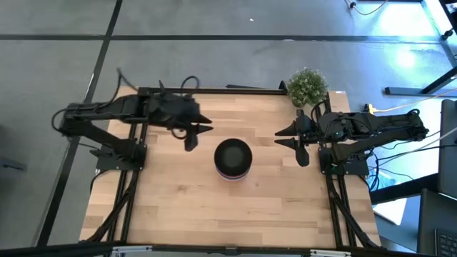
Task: Nest bowls inside each other
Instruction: Return to Home Position
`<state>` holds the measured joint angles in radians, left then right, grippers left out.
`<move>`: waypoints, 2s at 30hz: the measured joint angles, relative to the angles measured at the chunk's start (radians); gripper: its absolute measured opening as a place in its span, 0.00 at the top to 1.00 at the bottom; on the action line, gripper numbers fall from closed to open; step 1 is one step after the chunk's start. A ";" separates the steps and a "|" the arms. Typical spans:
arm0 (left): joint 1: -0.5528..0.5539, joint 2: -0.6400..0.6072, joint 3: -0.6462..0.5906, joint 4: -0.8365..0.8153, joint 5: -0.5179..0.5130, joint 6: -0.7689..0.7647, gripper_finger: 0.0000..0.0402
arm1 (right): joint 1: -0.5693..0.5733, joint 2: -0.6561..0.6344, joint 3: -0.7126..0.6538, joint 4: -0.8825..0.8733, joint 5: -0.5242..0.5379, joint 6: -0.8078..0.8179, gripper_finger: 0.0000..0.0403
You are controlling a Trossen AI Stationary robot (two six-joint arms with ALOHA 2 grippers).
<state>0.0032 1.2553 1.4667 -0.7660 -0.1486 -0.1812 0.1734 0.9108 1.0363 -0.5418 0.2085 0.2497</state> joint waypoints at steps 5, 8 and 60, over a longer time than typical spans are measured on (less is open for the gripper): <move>-0.013 -0.159 -0.227 0.161 -0.001 -0.049 0.75 | 0.000 0.000 0.000 0.000 0.000 0.001 0.69; -0.029 -0.247 -0.358 0.258 -0.001 -0.081 0.75 | 0.000 0.000 0.000 0.000 0.002 -0.016 0.69; 0.107 -1.060 -0.957 0.260 -0.360 -0.038 0.75 | -0.262 -0.665 -0.626 0.233 0.350 -0.153 0.69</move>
<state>0.1103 0.1951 0.5095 -0.5059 -0.5091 -0.2193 -0.0890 0.2459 0.4103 -0.3089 0.5580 0.0968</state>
